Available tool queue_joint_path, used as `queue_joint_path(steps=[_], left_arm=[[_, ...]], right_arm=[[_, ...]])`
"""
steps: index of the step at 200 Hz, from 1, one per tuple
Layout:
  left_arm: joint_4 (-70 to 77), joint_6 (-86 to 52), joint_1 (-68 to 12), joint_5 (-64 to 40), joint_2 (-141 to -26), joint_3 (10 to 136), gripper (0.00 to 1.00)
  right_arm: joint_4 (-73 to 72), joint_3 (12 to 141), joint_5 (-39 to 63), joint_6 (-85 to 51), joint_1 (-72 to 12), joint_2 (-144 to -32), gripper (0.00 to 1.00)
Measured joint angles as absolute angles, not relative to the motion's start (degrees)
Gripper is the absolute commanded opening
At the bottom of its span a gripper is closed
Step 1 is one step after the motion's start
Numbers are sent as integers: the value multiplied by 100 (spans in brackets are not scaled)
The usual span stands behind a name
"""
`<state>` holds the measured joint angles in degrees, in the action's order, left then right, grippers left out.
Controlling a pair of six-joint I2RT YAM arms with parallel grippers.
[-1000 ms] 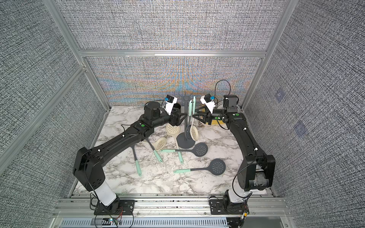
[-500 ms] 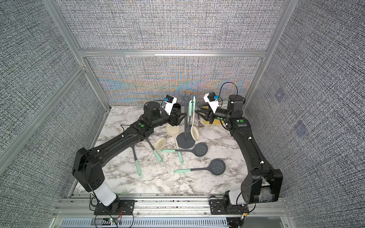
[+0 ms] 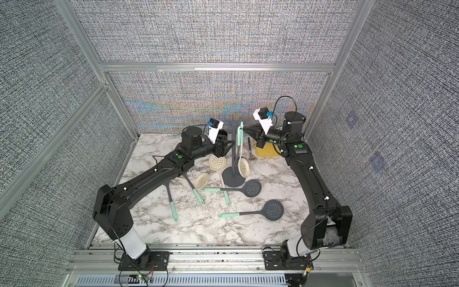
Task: Hang the skimmer on the kitchen utensil rack
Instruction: Hang the skimmer on the rack, then pick up the skimmer from the center of the board.
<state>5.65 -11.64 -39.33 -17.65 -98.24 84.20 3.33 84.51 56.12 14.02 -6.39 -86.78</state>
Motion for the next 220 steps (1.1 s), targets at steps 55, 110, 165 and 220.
queue_joint_path(steps=[55, 110, 165, 220], left_arm=[[550, -1194, -3933, -1796, -9845, 8431, 69], [320, -1087, -3938, -1151, -9397, 8099, 87], [-454, -989, -3938, -117, -8250, 6917, 87], [-1645, -1839, -3924, 1114, -7389, 5551, 80]], right_arm=[[495, 8379, 5229, 1568, -694, -8562, 17], [78, 6991, 3568, 1203, -703, -7376, 55], [-696, 4735, 2051, 191, -1297, -5658, 58], [-305, 3575, 589, -89, -3457, -4884, 57]])
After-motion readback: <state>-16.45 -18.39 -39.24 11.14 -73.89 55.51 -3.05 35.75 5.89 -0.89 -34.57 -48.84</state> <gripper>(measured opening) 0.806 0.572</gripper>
